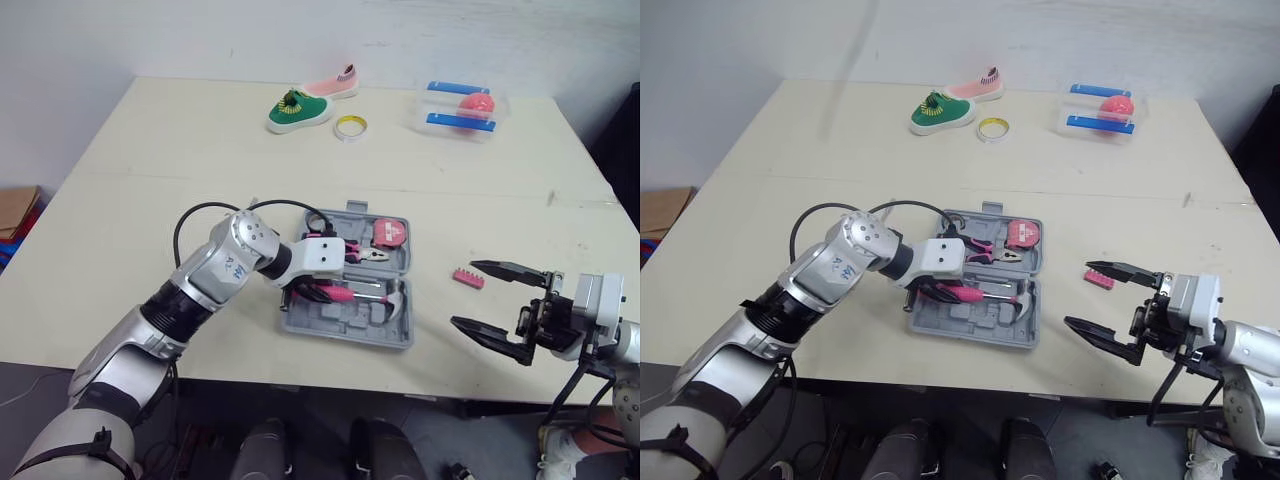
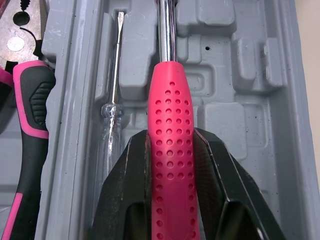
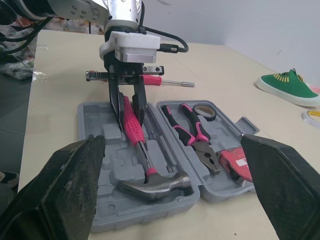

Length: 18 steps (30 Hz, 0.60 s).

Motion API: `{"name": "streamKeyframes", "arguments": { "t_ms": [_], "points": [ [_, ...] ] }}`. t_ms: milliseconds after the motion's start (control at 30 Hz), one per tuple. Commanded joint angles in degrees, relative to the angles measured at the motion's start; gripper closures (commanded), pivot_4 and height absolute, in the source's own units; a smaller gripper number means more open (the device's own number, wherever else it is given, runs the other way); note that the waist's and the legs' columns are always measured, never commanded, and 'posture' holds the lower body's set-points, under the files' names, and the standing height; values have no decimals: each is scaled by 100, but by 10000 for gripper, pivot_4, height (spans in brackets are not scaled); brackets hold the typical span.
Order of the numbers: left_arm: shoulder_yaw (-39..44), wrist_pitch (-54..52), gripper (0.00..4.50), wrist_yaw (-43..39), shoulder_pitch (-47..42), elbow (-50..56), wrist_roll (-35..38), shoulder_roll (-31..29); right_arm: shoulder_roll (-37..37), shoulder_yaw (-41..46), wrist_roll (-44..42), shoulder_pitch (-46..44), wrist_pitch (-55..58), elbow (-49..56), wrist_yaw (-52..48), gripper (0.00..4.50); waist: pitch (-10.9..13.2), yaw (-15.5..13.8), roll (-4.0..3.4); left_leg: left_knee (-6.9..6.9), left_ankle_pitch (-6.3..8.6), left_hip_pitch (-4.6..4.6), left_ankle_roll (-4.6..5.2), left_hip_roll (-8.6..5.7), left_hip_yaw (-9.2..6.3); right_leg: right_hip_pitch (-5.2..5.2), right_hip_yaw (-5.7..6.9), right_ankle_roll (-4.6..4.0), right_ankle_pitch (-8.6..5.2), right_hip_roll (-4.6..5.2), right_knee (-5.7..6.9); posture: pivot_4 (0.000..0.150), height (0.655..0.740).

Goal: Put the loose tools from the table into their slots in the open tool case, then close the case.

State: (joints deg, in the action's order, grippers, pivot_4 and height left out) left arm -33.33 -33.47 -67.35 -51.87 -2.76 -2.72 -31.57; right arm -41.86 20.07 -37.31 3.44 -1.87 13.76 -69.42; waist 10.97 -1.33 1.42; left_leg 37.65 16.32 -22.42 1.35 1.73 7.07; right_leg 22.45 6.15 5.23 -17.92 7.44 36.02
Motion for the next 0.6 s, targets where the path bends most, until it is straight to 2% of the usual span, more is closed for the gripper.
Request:
{"name": "streamKeyframes", "arguments": {
  "t_ms": [33, 167, 200, 267, 333, 400, 567, 600],
  "points": [
    [-9, 148, 39880, 78, -126, -176, -219, 65, 33, 71, -135, 67, 110, 367, 138, 0, 0, -2, 0, 1, 0, 0, 1, 0, 0, 0, -1, 0, 0, 1, 0, 1500, 7400],
    [154, 224, 39880, 48, -151, -137, -214, 62, 28, 76, -147, 97, 203, 506, 209, 0, 0, 1, 0, 10, 3, 0, 6, 0, -1, -4, -1, 1, 1, 3, 2, 1500, 7400],
    [216, 224, 29255, 52, -154, -87, -197, 53, 26, 77, -149, 103, 223, 537, 222, 0, 0, 1, 0, 10, 4, -1, 7, 0, -1, -4, -2, 2, 1, 6, 2, 1500, 7400],
    [357, 229, 22233, -65, -149, 127, -57, 14, 22, 79, -154, 106, 251, 572, 242, 0, 0, 4, 0, 10, 5, -2, 7, 2, -2, -3, -3, 2, 1, 7, 2, 1500, 7400],
    [511, 219, 13033, -153, -140, 308, 64, -35, 18, 88, -157, 99, 257, 564, 240, 0, 0, 3, 0, 10, 5, -4, 6, 3, -2, -1, -3, 2, 1, 7, 2, 1500, 7400],
    [663, 278, 13033, -239, -99, 463, 186, -108, 14, 100, -156, 91, 246, 533, 219, 0, 0, 0, 0, 11, 5, -8, 6, 3, -5, -1, -3, 2, 1, 6, 0, 1500, 7400],
    [1543, 980, 13033, 202, 428, 505, 935, 446, 14, 109, -149, 77, 226, 450, 159, 0, -1, 0, -3, 29, 9, -12, 13, 2, -8, -5, -3, 5, 3, 11, 4, 1500, 7400],
    [1683, 1005, 18440, 341, 566, 516, 1028, 553, 17, 112, -142, 74, 218, 432, 149, 0, -2, -1, -3, 31, 9, -14, 13, 2, -11, -7, -4, 7, 4, 11, 1, 1500, 7400]
  ]
}}
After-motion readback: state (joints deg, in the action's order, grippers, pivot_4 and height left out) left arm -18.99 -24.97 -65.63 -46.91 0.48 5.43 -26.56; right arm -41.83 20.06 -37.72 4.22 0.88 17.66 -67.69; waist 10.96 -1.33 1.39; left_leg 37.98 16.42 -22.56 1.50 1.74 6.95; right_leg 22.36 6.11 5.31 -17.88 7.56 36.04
